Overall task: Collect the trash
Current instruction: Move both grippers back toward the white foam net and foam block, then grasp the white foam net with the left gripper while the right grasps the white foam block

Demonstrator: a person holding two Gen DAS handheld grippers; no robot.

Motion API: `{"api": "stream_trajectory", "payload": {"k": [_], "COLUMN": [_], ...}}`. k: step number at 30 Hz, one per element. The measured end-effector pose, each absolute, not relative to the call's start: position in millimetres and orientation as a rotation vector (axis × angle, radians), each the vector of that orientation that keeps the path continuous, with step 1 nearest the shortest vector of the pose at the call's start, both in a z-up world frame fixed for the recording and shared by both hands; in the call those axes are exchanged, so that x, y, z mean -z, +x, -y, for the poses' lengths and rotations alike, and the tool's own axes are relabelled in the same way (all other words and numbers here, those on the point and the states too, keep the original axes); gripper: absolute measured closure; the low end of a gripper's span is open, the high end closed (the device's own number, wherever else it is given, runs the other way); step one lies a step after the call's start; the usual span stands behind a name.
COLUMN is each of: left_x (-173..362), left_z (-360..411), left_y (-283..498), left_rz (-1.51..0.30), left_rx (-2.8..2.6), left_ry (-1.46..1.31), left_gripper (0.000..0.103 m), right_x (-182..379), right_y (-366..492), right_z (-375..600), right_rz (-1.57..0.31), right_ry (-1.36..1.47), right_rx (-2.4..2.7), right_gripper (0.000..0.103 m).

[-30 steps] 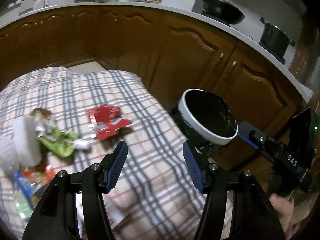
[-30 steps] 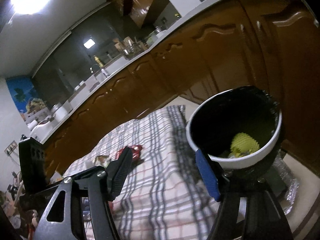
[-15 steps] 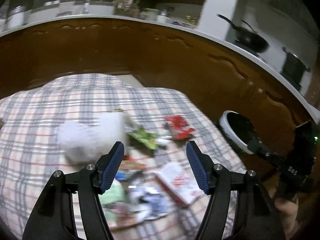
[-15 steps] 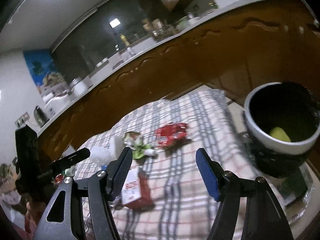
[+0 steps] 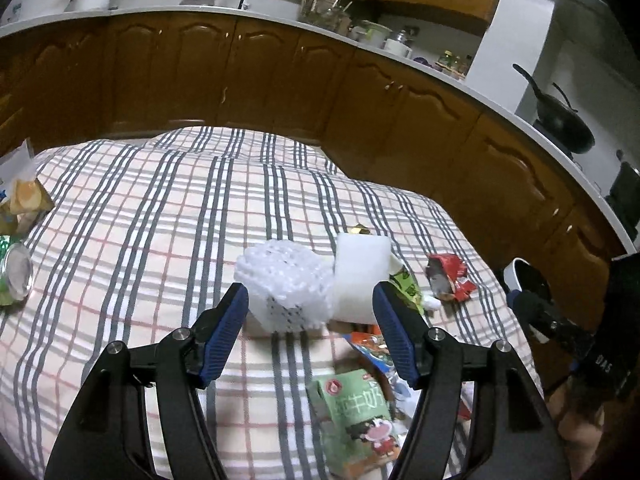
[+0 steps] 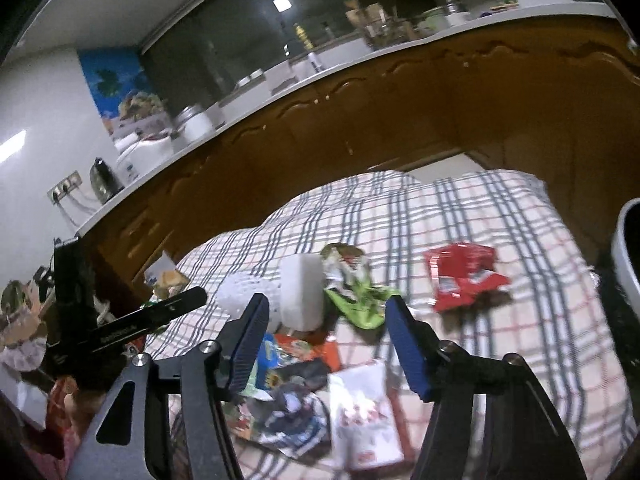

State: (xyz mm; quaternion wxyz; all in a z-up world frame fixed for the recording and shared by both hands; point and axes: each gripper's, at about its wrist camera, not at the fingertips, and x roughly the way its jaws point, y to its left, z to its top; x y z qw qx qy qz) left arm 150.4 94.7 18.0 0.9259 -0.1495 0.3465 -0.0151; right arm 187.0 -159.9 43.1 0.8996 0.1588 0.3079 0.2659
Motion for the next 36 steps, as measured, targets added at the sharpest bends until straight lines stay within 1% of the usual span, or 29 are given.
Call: {"api": "stream_trajectory", "payload": {"k": [1,3,6,11,14,16,18,19,20,21,22,23,24,29,36], "left_x": [-18,-16,-12,1,9,13,16,18,20,21,21,21,20,6,-29], "left_z": [-95,-98,-101,-102,-104,-106,-108,-110,-110,-110,-110,-111,-110,-108,-86], "left_y": [152,158,169,188,194,196,198,199,199,199,199,198,197,189,177], "left_rz": [-0.712,-0.720,-0.735,-0.783,-0.802,-0.807,-0.819,-0.824,-0.828,-0.831,-0.830,-0.828,-0.825,-0.786,-0.712], "left_rx": [0.030,0.030,0.028,0.013,0.012,0.020,0.027,0.037,0.042,0.047,0.051,0.054,0.057,0.073,0.145], "left_ry": [-0.303,-0.298,-0.289,-0.258,-0.259,-0.268,-0.276,-0.285,-0.288,-0.289,-0.288,-0.283,-0.280,-0.281,-0.267], "left_gripper": [0.037,0.037,0.037,0.037,0.038,0.044,0.063,0.067,0.076,0.079,0.080,0.083,0.084,0.087,0.087], "right_x": [-42,-38,-32,-25,-19,-16,-13,-11,-9,-6,-4,-1,2,-4,-41], "right_y": [191,199,211,234,253,263,272,276,279,282,284,286,287,276,244], "right_z": [152,143,129,112,105,102,97,94,92,89,87,85,84,91,129], "right_rz": [-0.646,-0.669,-0.705,-0.759,-0.804,-0.821,-0.841,-0.849,-0.858,-0.868,-0.878,-0.890,-0.903,-0.855,-0.727], "right_ry": [0.320,0.315,0.319,0.332,0.348,0.360,0.360,0.361,0.359,0.353,0.348,0.344,0.339,0.345,0.392], "right_rx": [-0.555,-0.562,-0.578,-0.597,-0.600,-0.605,-0.613,-0.616,-0.619,-0.622,-0.624,-0.626,-0.629,-0.635,-0.636], "right_gripper": [0.046,0.052,0.055,0.055,0.052,0.052,0.052,0.052,0.052,0.053,0.054,0.059,0.075,0.077,0.078]}}
